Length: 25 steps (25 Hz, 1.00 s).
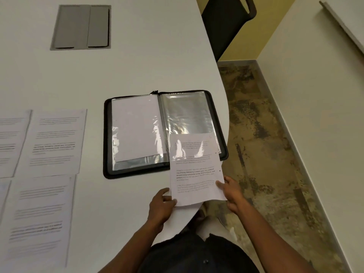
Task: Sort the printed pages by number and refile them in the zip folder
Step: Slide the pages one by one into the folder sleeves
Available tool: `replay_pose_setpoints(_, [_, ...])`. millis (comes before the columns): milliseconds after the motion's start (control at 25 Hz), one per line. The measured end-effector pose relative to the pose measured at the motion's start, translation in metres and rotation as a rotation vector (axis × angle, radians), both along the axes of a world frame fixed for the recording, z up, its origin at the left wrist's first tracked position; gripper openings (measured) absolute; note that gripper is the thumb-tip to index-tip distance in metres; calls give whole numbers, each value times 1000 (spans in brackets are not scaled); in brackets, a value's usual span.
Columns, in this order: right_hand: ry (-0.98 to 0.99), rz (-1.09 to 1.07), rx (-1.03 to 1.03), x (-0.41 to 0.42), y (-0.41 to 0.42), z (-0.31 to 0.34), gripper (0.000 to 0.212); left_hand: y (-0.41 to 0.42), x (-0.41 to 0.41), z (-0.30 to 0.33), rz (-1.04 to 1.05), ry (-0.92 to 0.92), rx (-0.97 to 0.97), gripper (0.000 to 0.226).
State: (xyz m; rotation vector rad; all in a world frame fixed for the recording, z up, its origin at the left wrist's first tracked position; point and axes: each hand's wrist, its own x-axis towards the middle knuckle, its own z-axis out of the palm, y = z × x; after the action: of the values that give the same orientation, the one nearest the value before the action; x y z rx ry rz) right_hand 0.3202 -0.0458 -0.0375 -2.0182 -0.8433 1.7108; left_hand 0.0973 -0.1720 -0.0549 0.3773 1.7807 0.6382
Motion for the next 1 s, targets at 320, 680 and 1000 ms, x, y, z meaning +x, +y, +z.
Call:
replay_pose_setpoints(320, [-127,241,-7,22,15,-28,11,36,17,3,164,111,42,51])
replay_pose_setpoints(680, [108,158,-54,17,80,-26,12,83,31,12,396,167,47,43])
replay_pose_setpoints(1000, [233,198,-177,20,99,-24,20,127,47,8,707,202,-2,41])
